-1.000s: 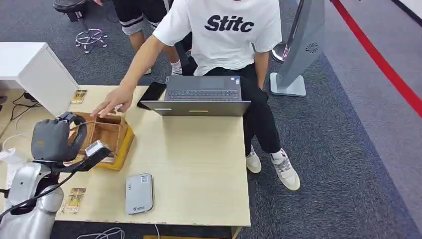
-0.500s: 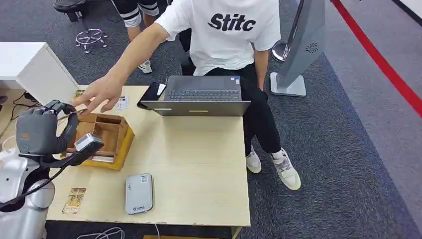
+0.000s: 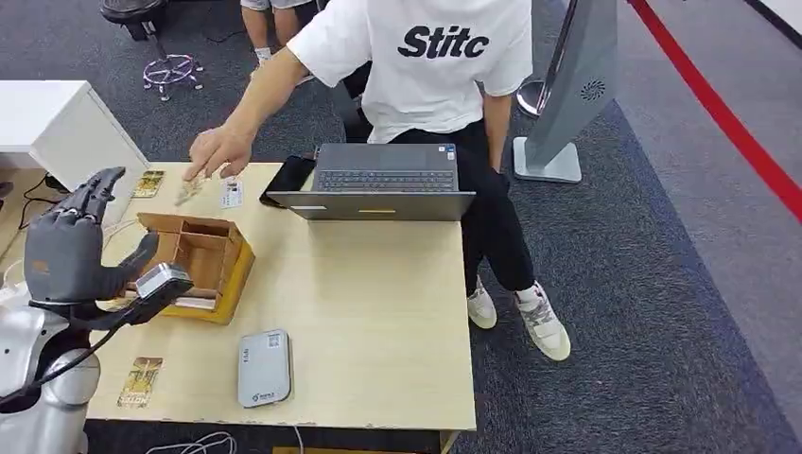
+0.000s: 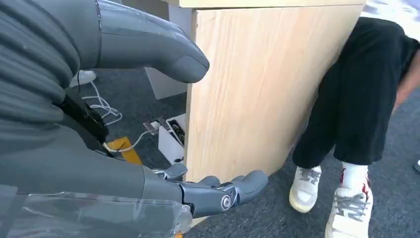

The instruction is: Pass the card to the sensor for recognition and then transmit it.

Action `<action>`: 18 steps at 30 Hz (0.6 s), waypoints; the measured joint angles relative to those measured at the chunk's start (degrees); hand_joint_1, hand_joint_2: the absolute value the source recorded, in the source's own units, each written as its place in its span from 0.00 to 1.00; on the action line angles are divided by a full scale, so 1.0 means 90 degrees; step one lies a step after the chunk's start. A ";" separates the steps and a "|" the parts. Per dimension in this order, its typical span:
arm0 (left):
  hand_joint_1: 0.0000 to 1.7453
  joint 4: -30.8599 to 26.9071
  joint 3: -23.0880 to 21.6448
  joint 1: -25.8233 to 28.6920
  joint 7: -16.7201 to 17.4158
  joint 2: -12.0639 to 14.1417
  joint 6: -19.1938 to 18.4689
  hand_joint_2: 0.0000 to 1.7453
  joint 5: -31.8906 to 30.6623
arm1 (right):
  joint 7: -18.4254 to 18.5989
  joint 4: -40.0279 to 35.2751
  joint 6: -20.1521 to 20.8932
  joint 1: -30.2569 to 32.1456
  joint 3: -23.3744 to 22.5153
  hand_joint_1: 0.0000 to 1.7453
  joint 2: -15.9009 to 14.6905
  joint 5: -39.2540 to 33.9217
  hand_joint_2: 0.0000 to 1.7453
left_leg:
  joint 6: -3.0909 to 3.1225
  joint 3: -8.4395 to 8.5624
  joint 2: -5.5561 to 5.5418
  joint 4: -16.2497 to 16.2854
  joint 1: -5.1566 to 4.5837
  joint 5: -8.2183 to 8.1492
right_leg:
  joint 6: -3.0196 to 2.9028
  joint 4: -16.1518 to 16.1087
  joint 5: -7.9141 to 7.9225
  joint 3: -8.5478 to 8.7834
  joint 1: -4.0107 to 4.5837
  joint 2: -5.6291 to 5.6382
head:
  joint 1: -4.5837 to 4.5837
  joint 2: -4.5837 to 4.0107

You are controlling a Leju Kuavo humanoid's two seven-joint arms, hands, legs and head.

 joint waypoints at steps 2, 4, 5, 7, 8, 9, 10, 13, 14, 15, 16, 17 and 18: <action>0.00 -0.0124 0.0107 0.0107 -0.0078 -0.0073 0.0039 1.00 0.0248 | -0.0019 -0.0029 -0.0071 0.0022 0.0044 0.00 0.0000 -0.0066 1.00 | 0.0000 0.0000 0.0000 -0.0001 0.0000 0.0000 | 0.0000 0.0000 0.0000 0.0001 0.0000 0.0000 | 0.0002 0.0000; 0.00 -0.0356 0.0269 0.0264 -0.0162 -0.0177 0.0078 1.00 0.0513 | -0.0032 -0.0073 -0.0157 0.0064 0.0119 0.00 0.0000 -0.0138 1.00 | 0.0000 -0.0001 0.0006 -0.0001 -0.0001 0.0000 | 0.0000 0.0000 0.0000 -0.0001 0.0000 0.0006 | -0.0015 0.0000; 0.00 -0.0464 0.0355 0.0368 -0.0216 -0.0241 0.0092 1.00 0.0683 | -0.0053 -0.0097 -0.0223 0.0094 0.0155 0.00 0.0000 -0.0206 1.00 | 0.0000 -0.0001 0.0005 -0.0002 0.0000 0.0000 | 0.0000 0.0000 -0.0001 0.0000 0.0000 0.0005 | 0.0000 0.0000; 0.00 -0.0748 0.0573 0.0582 -0.0373 -0.0420 0.0102 1.00 0.1091 | -0.0087 -0.0194 -0.0354 0.0178 0.0264 0.00 0.0000 -0.0340 1.00 | 0.0000 -0.0002 0.0004 -0.0002 -0.0002 -0.0001 | 0.0001 -0.0001 -0.0002 -0.0001 0.0000 0.0005 | -0.0007 0.0000; 0.00 -0.0879 0.0692 0.0691 -0.0463 -0.0530 0.0104 1.00 0.1293 | -0.0100 -0.0238 -0.0413 0.0230 0.0311 0.00 0.0000 -0.0399 1.00 | 0.0000 -0.0005 0.0003 -0.0003 -0.0001 -0.0001 | 0.0003 -0.0001 -0.0003 0.0001 0.0000 0.0004 | -0.0005 0.0000; 0.00 -0.1076 0.0870 0.0858 -0.0596 -0.0686 0.0104 1.00 0.1537 | -0.0126 -0.0344 -0.0528 0.0298 0.0409 0.00 0.0002 -0.0511 1.00 | 0.0002 -0.0003 0.0004 -0.0003 -0.0003 -0.0003 | 0.0003 -0.0001 -0.0003 0.0000 -0.0001 0.0005 | 0.0010 0.0000; 0.00 -0.1256 0.1054 0.1001 -0.0729 -0.0826 0.0104 1.00 0.1747 | -0.0143 -0.0418 -0.0588 0.0375 0.0484 0.00 0.0002 -0.0576 1.00 | -0.0001 -0.0001 0.0008 -0.0004 -0.0006 -0.0007 | 0.0003 -0.0001 -0.0004 -0.0002 -0.0003 0.0009 | -0.0003 0.0000; 0.00 -0.1628 0.1533 0.1362 -0.1062 -0.1225 0.0044 1.00 0.2272 | -0.0206 -0.0614 -0.0765 0.0513 0.0677 0.00 0.0002 -0.0815 1.00 | 0.0001 -0.0005 0.0004 -0.0005 -0.0005 -0.0009 | 0.0004 -0.0003 -0.0009 0.0001 -0.0003 0.0003 | -0.0002 0.0000; 0.00 -0.1778 0.1720 0.1553 -0.1203 -0.1421 -0.0025 1.00 0.2480 | -0.0223 -0.0707 -0.0831 0.0590 0.0760 0.00 0.0002 -0.0931 1.00 | 0.0004 -0.0001 0.0006 -0.0005 -0.0008 -0.0013 | 0.0002 -0.0003 -0.0011 0.0002 -0.0004 0.0004 | -0.0007 0.0000; 0.00 -0.1934 0.1973 0.1724 -0.1378 -0.1616 -0.0164 1.00 0.2743 | -0.0262 -0.0842 -0.0939 0.0700 0.0866 0.00 0.0002 -0.1068 1.00 | 0.0008 -0.0001 0.0007 -0.0005 -0.0008 -0.0015 | 0.0002 -0.0003 -0.0012 0.0001 -0.0005 0.0005 | -0.0012 0.0000; 0.00 -0.2034 0.2215 0.1857 -0.1543 -0.1883 -0.0315 1.00 0.2957 | -0.0284 -0.0963 -0.1036 0.0813 0.0959 0.00 0.0002 -0.1170 1.00 | 0.0008 -0.0004 0.0007 -0.0005 -0.0008 -0.0015 | 0.0004 -0.0003 -0.0014 0.0001 -0.0005 0.0003 | -0.0012 0.0000; 0.00 -0.2128 0.2476 0.1970 -0.1681 -0.2109 -0.0484 1.00 0.3136 | -0.0321 -0.1091 -0.1125 0.0929 0.1045 0.00 0.0002 -0.1231 1.00 | 0.0010 -0.0006 0.0003 -0.0005 -0.0007 -0.0017 | 0.0006 -0.0004 -0.0016 0.0000 -0.0005 -0.0001 | -0.0012 0.0000; 0.00 -0.2192 0.2701 0.2032 -0.1736 -0.2260 -0.0628 1.00 0.3244 | -0.0352 -0.1192 -0.1189 0.0994 0.1114 0.00 0.0002 -0.1267 1.00 | 0.0011 -0.0007 0.0002 -0.0005 -0.0007 -0.0017 | 0.0009 -0.0004 -0.0018 0.0002 -0.0004 -0.0003 | -0.0007 0.0000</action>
